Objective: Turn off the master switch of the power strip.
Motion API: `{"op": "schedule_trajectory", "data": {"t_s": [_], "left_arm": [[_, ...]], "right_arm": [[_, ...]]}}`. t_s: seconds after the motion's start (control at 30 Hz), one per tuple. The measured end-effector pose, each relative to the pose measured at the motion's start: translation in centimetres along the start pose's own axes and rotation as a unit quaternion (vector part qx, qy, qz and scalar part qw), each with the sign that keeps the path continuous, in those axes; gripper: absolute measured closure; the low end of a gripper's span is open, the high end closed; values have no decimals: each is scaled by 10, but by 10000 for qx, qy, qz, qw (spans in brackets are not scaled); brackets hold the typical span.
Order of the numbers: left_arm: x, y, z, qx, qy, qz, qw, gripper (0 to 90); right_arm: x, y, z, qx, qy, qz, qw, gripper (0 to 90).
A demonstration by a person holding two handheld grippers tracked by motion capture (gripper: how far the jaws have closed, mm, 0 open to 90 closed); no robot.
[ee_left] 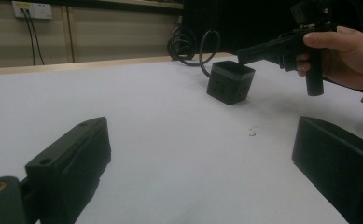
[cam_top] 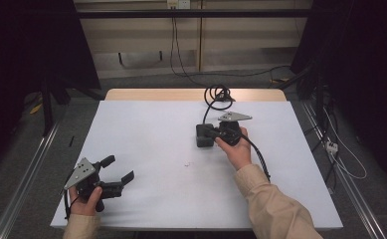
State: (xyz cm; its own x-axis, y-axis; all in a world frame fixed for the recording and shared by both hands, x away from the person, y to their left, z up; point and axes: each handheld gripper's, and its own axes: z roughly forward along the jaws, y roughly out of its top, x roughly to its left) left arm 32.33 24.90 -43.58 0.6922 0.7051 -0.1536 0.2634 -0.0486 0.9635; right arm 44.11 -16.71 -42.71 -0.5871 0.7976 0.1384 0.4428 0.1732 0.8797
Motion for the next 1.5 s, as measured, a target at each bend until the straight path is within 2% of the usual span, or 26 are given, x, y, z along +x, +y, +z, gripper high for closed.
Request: {"op": "schedule_trajectory", "data": {"t_s": [0.13, 0.97, 1.1, 1.5], "left_arm": [[0, 0, 0, 7, 4, 10, 10000, 42], [0, 0, 0, 8, -4, 21, 10000, 41], [0, 0, 0, 16, -10, 32, 10000, 42], [0, 0, 0, 26, -15, 50, 10000, 41]], "right_arm": [[-1, -1, 1, 13, 12, 10, 10000, 900], [-2, -3, 3, 88, -34, -11, 10000, 900], [0, -3, 3, 88, -82, -193, 9997, 900], [-1, -4, 3, 64, -40, -143, 9999, 900]]}}
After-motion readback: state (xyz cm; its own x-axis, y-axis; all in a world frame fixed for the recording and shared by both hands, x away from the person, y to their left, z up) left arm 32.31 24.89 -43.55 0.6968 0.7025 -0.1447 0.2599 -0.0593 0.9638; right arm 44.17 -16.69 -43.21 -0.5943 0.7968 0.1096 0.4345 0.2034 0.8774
